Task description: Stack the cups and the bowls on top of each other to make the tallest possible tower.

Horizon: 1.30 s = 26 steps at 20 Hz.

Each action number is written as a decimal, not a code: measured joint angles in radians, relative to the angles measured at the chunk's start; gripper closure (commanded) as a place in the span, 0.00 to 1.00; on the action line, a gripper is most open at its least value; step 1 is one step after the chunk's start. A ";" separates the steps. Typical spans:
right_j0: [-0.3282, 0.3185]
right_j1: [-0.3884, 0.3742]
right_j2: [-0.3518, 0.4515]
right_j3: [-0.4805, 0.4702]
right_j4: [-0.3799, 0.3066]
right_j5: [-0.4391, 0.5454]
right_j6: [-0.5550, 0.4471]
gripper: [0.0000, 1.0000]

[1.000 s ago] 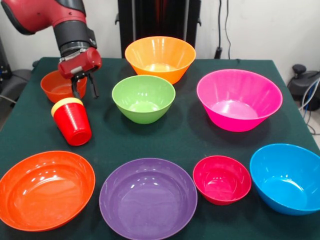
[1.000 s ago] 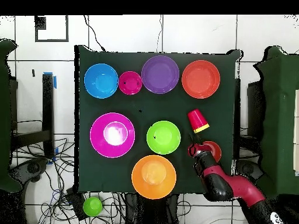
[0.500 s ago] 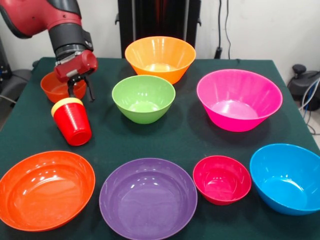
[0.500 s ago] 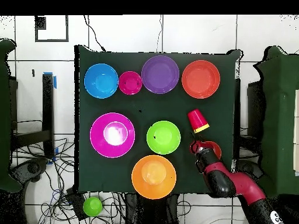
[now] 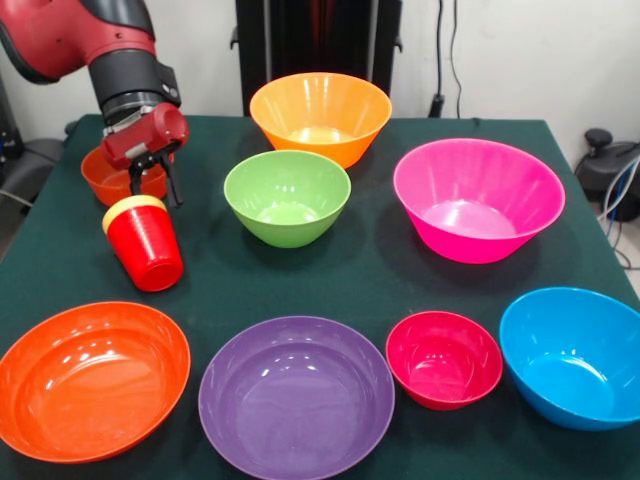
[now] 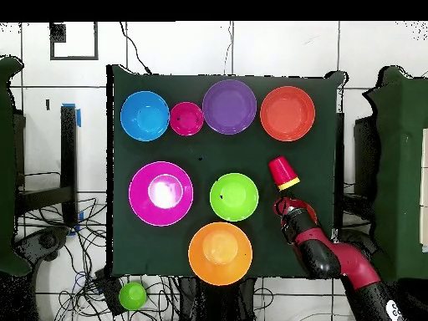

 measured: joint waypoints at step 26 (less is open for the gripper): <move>0.017 -0.003 0.048 -0.016 0.000 0.000 0.000 0.00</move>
